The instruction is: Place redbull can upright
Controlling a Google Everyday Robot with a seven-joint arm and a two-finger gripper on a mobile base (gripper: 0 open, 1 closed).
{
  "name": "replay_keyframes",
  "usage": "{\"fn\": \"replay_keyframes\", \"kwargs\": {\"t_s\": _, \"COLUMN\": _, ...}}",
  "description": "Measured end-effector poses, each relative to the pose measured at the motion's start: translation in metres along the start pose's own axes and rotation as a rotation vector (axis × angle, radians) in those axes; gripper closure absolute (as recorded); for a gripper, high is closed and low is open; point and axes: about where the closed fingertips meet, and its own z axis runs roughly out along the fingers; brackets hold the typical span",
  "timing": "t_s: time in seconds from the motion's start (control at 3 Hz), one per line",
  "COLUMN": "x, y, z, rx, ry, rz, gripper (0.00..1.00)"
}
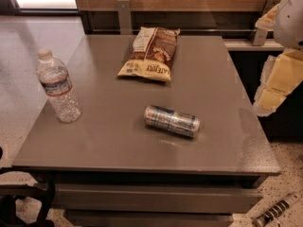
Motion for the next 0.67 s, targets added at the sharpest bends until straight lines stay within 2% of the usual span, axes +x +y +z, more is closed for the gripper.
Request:
{"fn": "replay_keyframes", "kwargs": {"t_s": 0.33, "x": -0.017, "y": -0.004, "z": 0.009, "rx": -0.021, "ry": 0.021, "rz": -0.011, "gripper": 0.0}}
{"fn": "replay_keyframes", "kwargs": {"t_s": 0.67, "x": -0.051, "y": 0.002, "z": 0.037, "rx": -0.062, "ry": 0.089, "rz": 0.024, "gripper": 0.0}}
